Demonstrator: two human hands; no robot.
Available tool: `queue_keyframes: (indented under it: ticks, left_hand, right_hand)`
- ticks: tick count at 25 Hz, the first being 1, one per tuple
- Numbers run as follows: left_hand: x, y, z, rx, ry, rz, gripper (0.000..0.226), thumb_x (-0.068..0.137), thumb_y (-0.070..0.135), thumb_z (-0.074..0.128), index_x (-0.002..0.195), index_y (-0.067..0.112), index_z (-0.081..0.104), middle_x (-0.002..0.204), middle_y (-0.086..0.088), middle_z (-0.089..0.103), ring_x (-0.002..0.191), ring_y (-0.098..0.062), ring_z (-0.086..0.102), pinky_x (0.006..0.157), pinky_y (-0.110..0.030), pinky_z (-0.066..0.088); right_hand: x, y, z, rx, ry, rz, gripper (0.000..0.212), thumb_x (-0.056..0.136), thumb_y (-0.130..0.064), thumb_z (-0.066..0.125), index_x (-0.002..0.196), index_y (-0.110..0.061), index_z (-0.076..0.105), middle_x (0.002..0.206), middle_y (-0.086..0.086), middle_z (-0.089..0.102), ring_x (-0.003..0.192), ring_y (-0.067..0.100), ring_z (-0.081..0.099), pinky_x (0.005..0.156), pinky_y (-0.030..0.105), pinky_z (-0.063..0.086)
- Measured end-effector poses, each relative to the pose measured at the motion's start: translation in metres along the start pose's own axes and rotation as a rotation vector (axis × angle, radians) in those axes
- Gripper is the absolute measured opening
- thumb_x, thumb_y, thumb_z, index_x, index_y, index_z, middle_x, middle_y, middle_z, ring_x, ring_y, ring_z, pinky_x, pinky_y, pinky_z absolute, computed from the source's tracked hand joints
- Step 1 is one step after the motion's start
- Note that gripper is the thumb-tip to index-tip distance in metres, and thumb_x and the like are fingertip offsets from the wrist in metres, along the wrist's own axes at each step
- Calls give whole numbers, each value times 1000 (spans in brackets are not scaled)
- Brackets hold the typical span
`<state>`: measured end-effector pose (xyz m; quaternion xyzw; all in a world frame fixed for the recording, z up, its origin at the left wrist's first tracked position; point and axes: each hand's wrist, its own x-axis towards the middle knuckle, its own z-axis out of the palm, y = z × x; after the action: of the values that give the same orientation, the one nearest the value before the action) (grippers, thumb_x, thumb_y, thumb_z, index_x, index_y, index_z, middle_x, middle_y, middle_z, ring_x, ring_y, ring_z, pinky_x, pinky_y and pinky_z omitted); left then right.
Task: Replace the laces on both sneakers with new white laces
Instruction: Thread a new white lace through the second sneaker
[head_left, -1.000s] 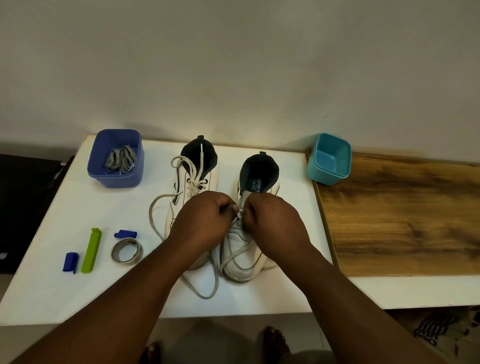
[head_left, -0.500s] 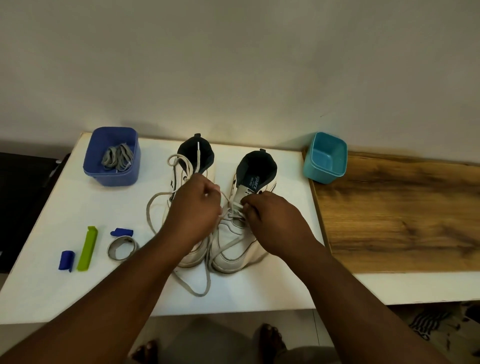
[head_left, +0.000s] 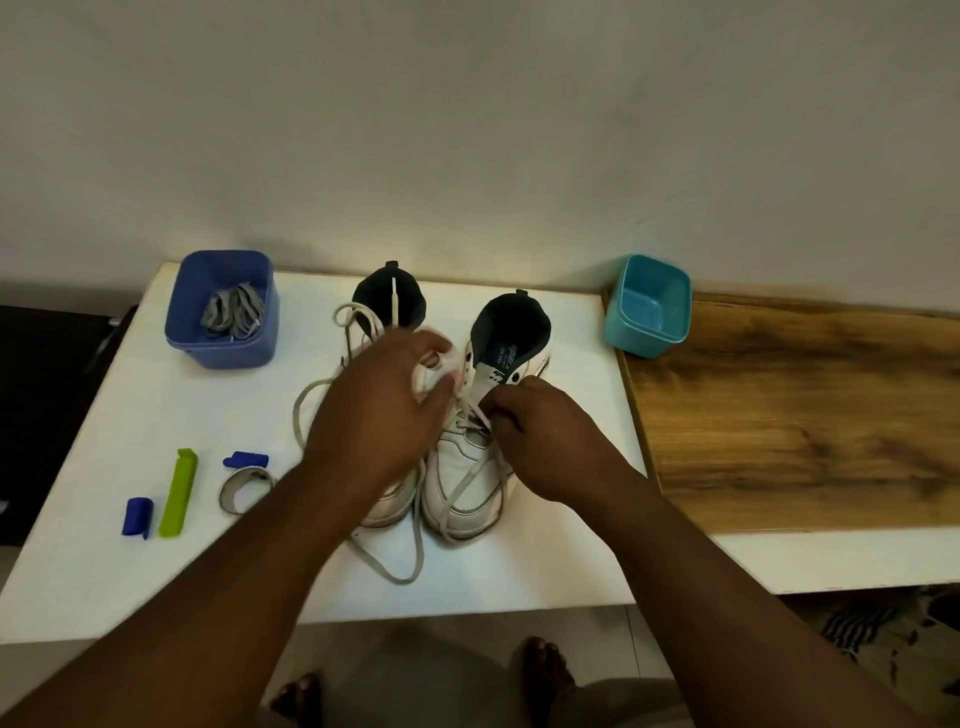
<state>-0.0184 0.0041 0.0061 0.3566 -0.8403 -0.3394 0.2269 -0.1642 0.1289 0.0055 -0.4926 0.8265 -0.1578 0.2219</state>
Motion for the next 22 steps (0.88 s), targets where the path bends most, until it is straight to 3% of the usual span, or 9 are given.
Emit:
queue_keyframes:
  ticks: [2,6,8,10,14,17,18,21,22]
  left_hand:
    - [-9,-1,16,204,-194,68,33,93,36,68,125,31,64,120,9,67,109,-13,62,91,-32,50]
    - [-5,-4,16,97,-105,15,19,95,34,66,114,30,70,106,7,73,98,-13,66,83,-31,51]
    - [-5,-5,17,107,-73,24,17,96,32,63,111,29,72,103,6,74,95,-15,67,83,-33,53]
    - [-6,-5,19,123,-68,29,20,96,31,61,112,27,74,104,3,73,93,-16,67,83,-35,54]
    - [-4,-8,21,143,-83,40,13,95,33,63,103,28,72,95,4,70,88,-16,64,76,-33,51]
    - [-6,-7,22,151,-74,44,12,96,33,62,103,27,70,94,6,70,89,-15,63,75,-31,48]
    - [-6,-7,23,153,-73,40,12,96,32,61,103,27,70,94,5,70,89,-16,63,74,-31,48]
    - [-5,-5,22,134,-95,12,10,95,28,59,101,24,67,93,3,67,86,-16,62,72,-32,49]
    - [-6,-5,22,128,-108,9,9,95,26,58,99,23,65,93,3,65,85,-16,62,72,-34,51]
  right_hand:
    - [-1,-2,-1,-16,-36,-3,30,105,-21,46,121,-23,70,107,2,58,96,18,57,82,33,47]
    - [-4,-5,-7,137,-31,44,15,97,-35,67,95,-20,69,91,-2,59,85,16,56,71,31,45]
    - [-5,-4,-8,159,-21,69,9,93,-27,71,90,-20,68,90,-3,63,85,17,59,74,33,51]
    - [-6,-5,-8,98,-1,83,9,92,-28,72,87,-22,68,90,-5,64,86,16,60,75,35,54]
    - [-9,-9,-5,-137,-12,195,31,84,-54,76,88,-25,67,85,-6,64,80,15,62,71,34,54]
    - [-11,-10,-3,-261,-61,176,26,94,-44,67,90,-19,69,84,-1,64,79,18,63,74,37,57]
    - [-11,-10,-5,-142,-90,181,26,95,-39,66,88,-14,70,81,0,65,76,17,63,70,36,56]
    - [-8,-21,-25,740,-169,311,28,99,-28,61,94,-3,73,78,3,69,63,10,56,61,29,44]
    - [-6,-23,-27,903,-109,291,27,102,-27,57,101,-6,75,85,4,72,66,10,57,63,27,45]
